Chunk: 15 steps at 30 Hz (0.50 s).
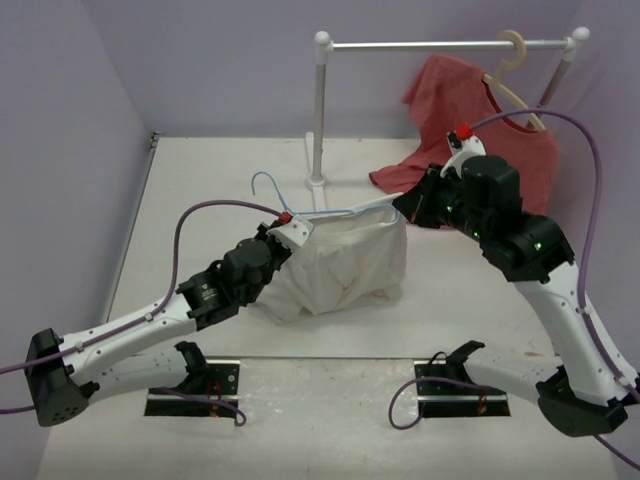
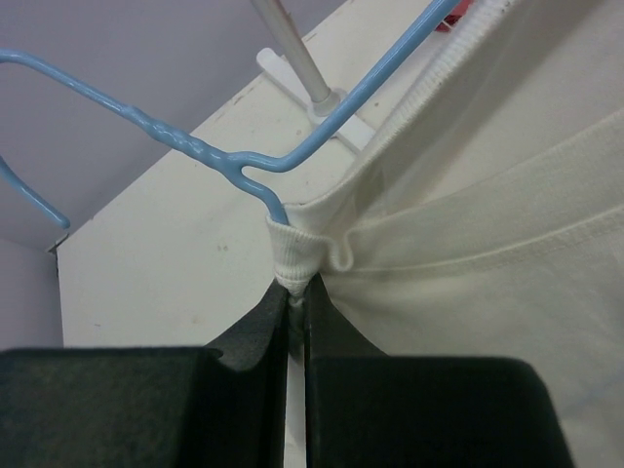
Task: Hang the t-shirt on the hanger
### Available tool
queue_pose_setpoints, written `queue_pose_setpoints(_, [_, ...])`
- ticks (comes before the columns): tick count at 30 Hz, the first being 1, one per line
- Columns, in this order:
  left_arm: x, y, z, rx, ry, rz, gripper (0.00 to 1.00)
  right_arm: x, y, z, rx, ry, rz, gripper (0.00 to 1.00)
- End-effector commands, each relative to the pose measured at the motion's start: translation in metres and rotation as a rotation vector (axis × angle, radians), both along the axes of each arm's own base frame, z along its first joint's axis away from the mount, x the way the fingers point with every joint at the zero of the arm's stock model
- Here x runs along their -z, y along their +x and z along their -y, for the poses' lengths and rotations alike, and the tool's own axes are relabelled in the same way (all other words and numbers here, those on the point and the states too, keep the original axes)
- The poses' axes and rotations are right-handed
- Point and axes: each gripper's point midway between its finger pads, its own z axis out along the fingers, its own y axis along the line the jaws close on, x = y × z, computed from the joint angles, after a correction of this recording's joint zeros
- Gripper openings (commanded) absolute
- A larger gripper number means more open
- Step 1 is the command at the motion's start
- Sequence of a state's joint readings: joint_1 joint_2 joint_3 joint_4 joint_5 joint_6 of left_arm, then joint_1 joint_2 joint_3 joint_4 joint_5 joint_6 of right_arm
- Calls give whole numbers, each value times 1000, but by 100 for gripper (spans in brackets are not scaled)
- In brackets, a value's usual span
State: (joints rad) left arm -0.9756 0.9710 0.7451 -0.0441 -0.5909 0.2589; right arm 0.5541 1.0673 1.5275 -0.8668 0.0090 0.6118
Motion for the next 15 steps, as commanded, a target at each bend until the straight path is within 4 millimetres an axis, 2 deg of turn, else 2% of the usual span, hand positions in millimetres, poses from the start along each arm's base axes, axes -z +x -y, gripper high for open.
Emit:
queue_pose_setpoints(1, [-11, 2, -7, -15, 57, 23, 0, 6, 33, 20, 134, -133, 17, 0])
queue_pose_setpoints(2, [-9, 2, -7, -12, 73, 21, 0, 16, 37, 16, 118, -166, -17, 0])
queue_pose_setpoints(4, [-2, 5, -7, -25, 125, 5, 0, 22, 40, 2, 53, -180, -64, 0])
queue_pose_setpoints(7, [4, 10, -12, -85, 186, -3, 0, 19, 33, -16, -57, -155, -82, 0])
queue_pose_setpoints(8, [4, 12, -17, -125, 191, 1, 0, 16, 27, -14, -68, -144, -65, 0])
queue_pose_setpoints(10, [3, 14, -26, -196, 189, 7, 0, 15, 21, -5, -44, -147, -42, 0])
queue_pose_setpoints(12, [-3, 16, -33, -252, 161, 21, 0, 20, 21, 16, 46, -189, -25, 0])
queue_pose_setpoints(13, [-7, 17, -37, -281, 146, 29, 0, 34, 19, 24, 72, -219, -44, 0])
queue_pose_setpoints(14, [-11, 17, -42, -307, 130, 38, 0, 34, 14, 33, 100, -226, -27, 0])
queue_pose_setpoints(15, [-17, 18, -48, -341, 100, 50, 0, 45, 13, 43, 132, -259, -36, 0])
